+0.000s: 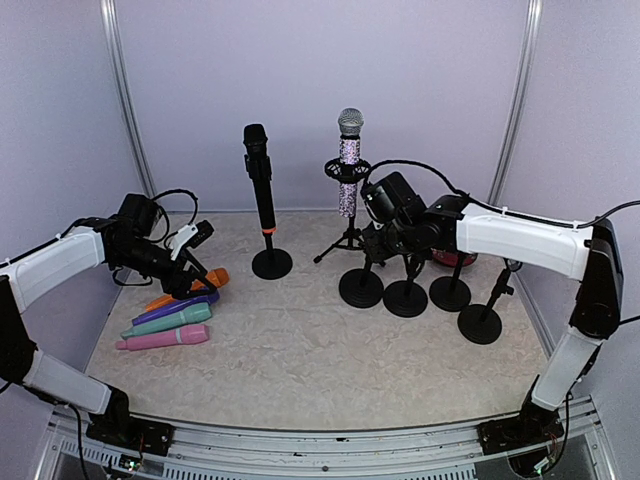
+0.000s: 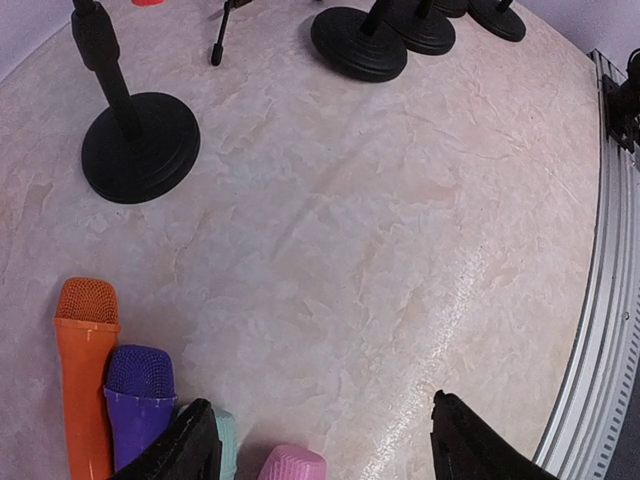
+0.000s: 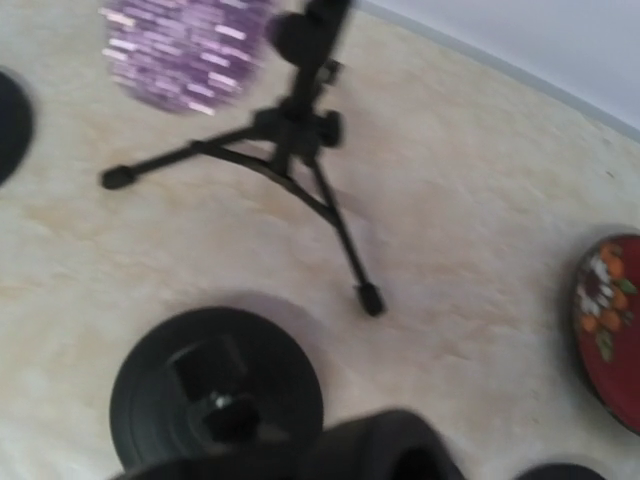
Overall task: Remove the microphone from the stand
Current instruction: Move the microphone stand to the center of the board.
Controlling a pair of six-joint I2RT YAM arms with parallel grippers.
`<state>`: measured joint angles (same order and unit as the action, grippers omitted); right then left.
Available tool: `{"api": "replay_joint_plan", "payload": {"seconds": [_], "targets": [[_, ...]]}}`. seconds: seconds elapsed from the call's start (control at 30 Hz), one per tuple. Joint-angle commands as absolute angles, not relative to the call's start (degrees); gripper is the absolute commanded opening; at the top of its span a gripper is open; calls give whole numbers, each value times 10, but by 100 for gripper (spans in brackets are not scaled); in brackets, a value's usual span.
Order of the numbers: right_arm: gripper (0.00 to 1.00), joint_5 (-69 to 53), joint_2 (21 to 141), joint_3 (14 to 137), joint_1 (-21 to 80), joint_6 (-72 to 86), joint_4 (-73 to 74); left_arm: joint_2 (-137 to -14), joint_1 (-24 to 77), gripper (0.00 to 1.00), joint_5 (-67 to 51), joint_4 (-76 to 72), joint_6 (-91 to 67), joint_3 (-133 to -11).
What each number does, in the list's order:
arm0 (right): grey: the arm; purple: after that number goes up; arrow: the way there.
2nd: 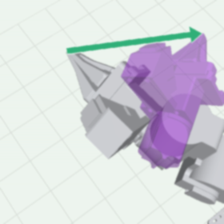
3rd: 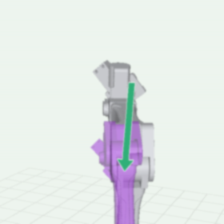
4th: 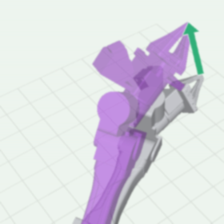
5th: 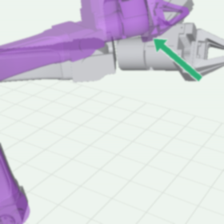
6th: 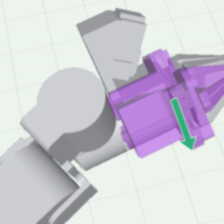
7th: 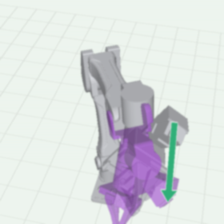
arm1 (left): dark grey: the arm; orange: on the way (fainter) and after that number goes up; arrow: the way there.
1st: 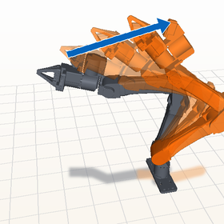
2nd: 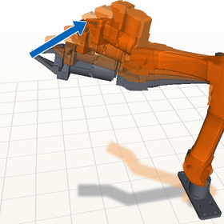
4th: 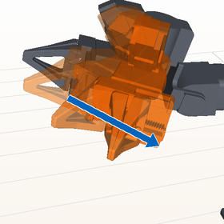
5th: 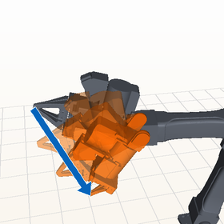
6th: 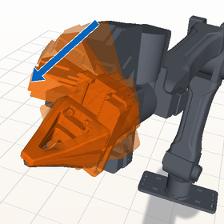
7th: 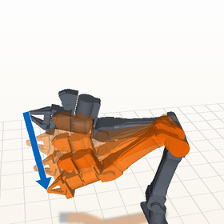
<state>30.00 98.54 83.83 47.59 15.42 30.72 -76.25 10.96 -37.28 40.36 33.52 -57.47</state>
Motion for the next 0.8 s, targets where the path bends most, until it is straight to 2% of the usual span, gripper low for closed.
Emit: {"api": "replay_joint_plan", "payload": {"seconds": [0.0, 0.03, 0.17, 0.3, 0.47, 0.6, 0.77], "targets": [[37, 328, 949, 807, 452, 149, 356, -761, 107, 70, -385, 410, 344, -586], [40, 318, 945, 805, 450, 148, 352, -763, 108, 70, -386, 410, 343, -586], [64, 290, 949, 829, 448, 143, 347, -767, 109, 71, -386, 408, 337, -588], [78, 276, 956, 880, 448, 134, 339, -765, 109, 76, -379, 409, 333, -592], [88, 240, 935, 941, 446, 108, 289, -756, 107, 87, -373, 410, 332, -592], [93, 213, 948, 1010, 445, 86, 260, -756, 102, 89, -375, 409, 328, -596], [93, 210, 989, 1092, 451, 83, 254, -760, 89, 92, -374, 390, 296, -610]]}}
